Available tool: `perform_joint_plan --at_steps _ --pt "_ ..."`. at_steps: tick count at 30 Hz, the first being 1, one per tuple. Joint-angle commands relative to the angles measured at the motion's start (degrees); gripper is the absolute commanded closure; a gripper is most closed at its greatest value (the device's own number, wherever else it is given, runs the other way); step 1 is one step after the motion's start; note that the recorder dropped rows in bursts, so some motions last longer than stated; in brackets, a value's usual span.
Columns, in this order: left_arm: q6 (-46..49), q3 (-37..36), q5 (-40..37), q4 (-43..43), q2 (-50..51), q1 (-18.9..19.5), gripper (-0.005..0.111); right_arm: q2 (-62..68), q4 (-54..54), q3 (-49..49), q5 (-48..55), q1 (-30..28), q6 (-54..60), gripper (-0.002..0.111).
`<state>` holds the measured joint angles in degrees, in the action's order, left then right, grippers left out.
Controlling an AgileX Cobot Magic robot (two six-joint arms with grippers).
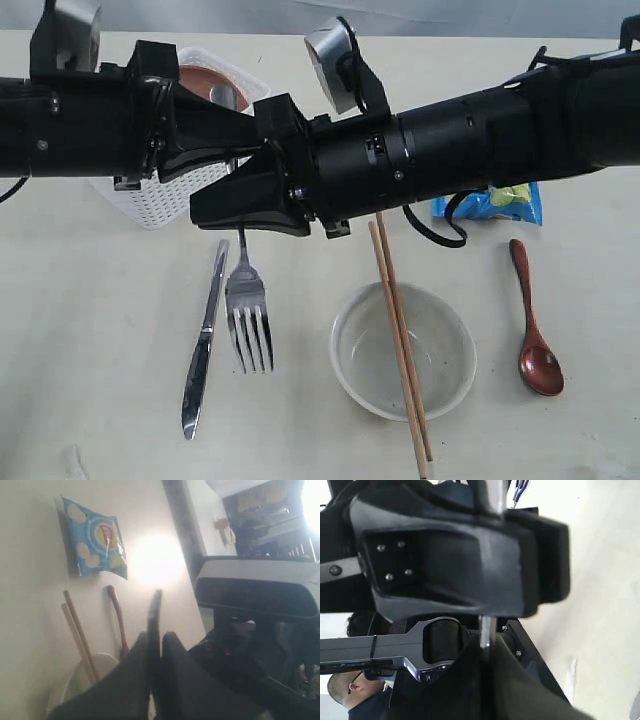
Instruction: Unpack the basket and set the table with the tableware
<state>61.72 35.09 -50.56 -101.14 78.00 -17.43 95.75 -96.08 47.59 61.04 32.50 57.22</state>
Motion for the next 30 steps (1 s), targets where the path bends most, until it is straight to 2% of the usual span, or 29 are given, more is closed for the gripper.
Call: perform_joint_plan --at_steps 1,8,11,14,16,22,26,30 --pt "1.02 -0.27 1.11 1.19 0.00 -0.25 0.107 -0.05 -0.56 0.30 1.08 -0.11 0.25 0.109" --pt "0.62 -0.27 1.63 1.19 0.00 -0.25 0.107 -0.05 -1.50 0.30 0.25 -0.11 -1.11 0.107" --pt "0.61 0.08 1.63 1.19 0.00 -0.25 0.107 -0.05 -1.50 0.30 0.13 -0.23 -2.40 0.091" --pt "0.75 1.00 1.18 1.19 0.00 0.08 0.107 -0.18 -2.15 0.30 0.28 -0.34 -2.94 0.069" --pt "0.75 1.99 0.89 1.19 0.00 0.21 0.107 -0.18 -2.59 0.30 0.78 -0.34 -2.94 0.059" --pt "-1.37 5.46 0.91 1.19 0.00 0.21 0.107 -0.59 -2.73 0.30 4.11 -0.39 -3.05 0.056" --pt "-2.72 5.49 1.11 1.19 0.00 0.21 0.107 -2.74 -2.73 0.30 2.85 -0.92 -3.67 0.056" --pt "-3.17 5.49 0.77 1.53 0.00 0.21 0.107 -6.22 0.67 0.30 2.45 -7.10 -5.55 0.041"
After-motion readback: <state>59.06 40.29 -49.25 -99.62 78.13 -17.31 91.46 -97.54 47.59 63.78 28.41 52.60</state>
